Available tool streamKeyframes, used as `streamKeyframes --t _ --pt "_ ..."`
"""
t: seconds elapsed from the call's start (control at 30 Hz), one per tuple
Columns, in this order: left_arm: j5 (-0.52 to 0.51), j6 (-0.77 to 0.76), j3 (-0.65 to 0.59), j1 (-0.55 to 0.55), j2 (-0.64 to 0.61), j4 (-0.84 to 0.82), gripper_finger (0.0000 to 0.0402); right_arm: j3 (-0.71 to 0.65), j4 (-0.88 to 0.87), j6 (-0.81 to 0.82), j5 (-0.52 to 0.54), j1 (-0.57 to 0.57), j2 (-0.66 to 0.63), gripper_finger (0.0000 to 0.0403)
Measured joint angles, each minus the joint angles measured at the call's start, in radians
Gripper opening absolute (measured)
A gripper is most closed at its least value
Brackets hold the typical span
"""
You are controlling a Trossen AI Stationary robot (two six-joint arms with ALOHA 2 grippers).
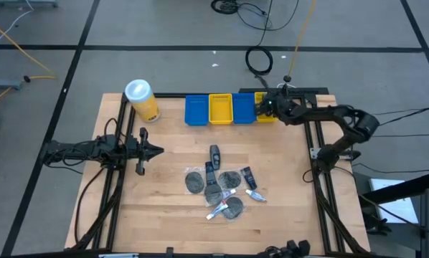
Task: Pick & Place Travel size toiletries
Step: Put the gray deodorant into the right yellow bin, then put the blue shave cream into the right blue bin
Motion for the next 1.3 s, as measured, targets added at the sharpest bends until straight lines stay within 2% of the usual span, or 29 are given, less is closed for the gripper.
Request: streamKeyframes --t 0.13,0.27,0.47,0.6,0.73,0.87,1.03,1.17,1.3 --pt "0.000 0.000 0.000 0.000 0.000 0.000 0.0019 0.000 0.029 0.001 -0.002 -0.001 0.029 0.0207" --pt "0.000 0.000 0.000 0.000 0.000 0.000 0.0019 0.000 0.025 0.016 -0.060 -0.004 0.048 0.0211" --pt "0.000 0.000 0.000 0.000 0.000 0.000 0.0019 0.000 0.042 -0.019 -0.076 -0.004 0.042 0.0249" --pt "0.000 0.000 0.000 0.000 0.000 0.000 0.0019 0.000 0.066 -0.075 -0.050 -0.010 0.036 0.0277" --pt "0.000 0.000 0.000 0.000 0.000 0.000 0.0019 0.000 0.081 -0.146 -0.029 0.011 -0.021 0.0288" --pt "0.000 0.000 0.000 0.000 0.000 0.000 0.0019 0.000 0.076 -0.216 -0.047 0.129 -0.120 0.0283" --pt "0.000 0.000 0.000 0.000 0.000 0.000 0.0019 0.000 0.053 -0.263 -0.015 0.361 -0.227 0.0271" --pt "0.000 0.000 0.000 0.000 0.000 0.000 0.0019 0.000 0.007 -0.264 0.059 0.561 -0.264 0.0263" --pt "0.000 0.000 0.000 0.000 0.000 0.000 0.0019 -0.003 -0.002 -0.249 0.061 0.734 -0.262 0.0258"
